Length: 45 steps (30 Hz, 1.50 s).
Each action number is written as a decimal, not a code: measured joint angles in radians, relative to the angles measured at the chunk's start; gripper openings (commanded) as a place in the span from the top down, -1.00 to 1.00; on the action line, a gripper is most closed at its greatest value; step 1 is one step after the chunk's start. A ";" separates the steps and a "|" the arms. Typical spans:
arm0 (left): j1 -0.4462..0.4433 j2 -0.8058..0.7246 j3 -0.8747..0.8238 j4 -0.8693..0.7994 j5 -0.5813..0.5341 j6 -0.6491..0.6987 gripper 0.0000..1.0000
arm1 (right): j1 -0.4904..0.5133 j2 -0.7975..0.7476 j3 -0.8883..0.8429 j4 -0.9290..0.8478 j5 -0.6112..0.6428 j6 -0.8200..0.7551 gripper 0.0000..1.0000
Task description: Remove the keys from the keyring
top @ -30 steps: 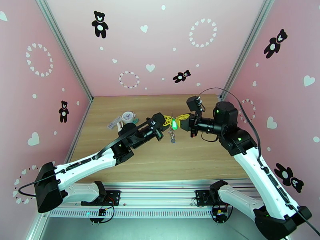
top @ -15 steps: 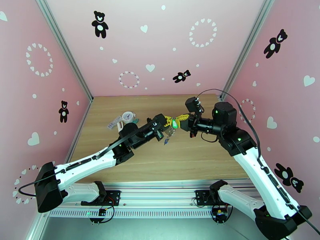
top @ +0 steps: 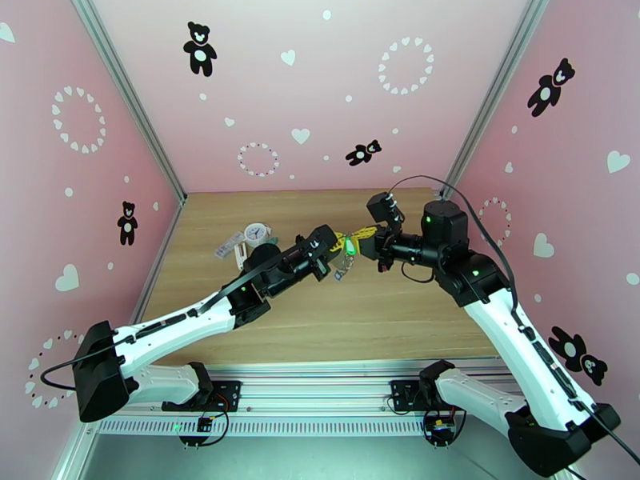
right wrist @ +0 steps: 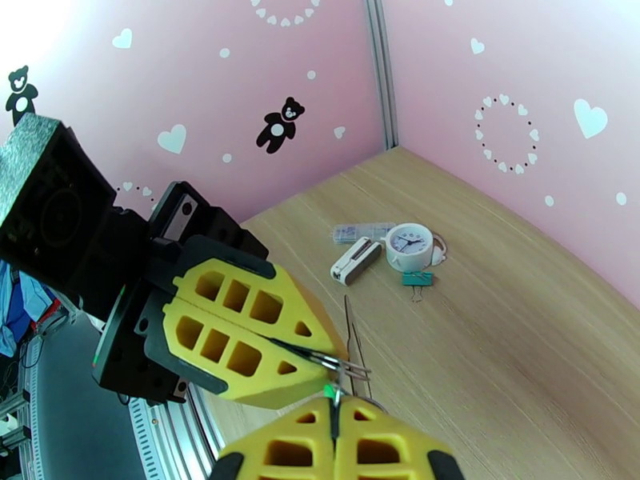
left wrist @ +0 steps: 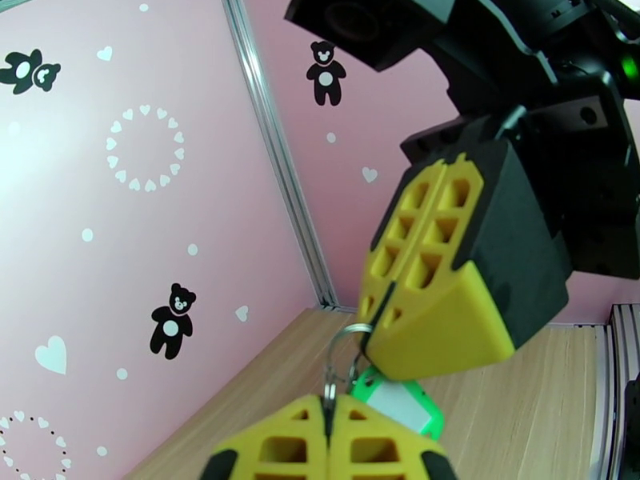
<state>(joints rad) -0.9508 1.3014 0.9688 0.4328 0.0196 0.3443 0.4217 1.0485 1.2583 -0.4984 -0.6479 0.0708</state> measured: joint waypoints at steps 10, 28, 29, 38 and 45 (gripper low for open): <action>-0.001 -0.005 -0.004 -0.023 -0.002 -0.034 0.35 | 0.003 0.032 0.031 -0.023 0.077 -0.011 1.00; -0.001 -0.144 -0.015 -0.249 0.064 -0.045 0.12 | -0.017 0.058 0.058 -0.087 -0.008 -0.159 1.00; -0.001 -0.137 -0.006 -0.259 0.070 -0.042 0.12 | -0.018 0.058 0.058 -0.086 -0.016 -0.161 1.00; -0.001 -0.087 0.027 -0.293 0.077 0.011 0.11 | -0.024 0.063 0.058 -0.090 -0.074 -0.168 1.00; -0.001 -0.033 0.068 -0.286 0.035 0.046 0.21 | -0.024 0.071 0.058 -0.090 -0.091 -0.169 1.00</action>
<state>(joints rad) -0.9516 1.2686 1.0370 0.1463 0.0544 0.3904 0.3973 1.1194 1.3167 -0.5884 -0.7387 -0.0978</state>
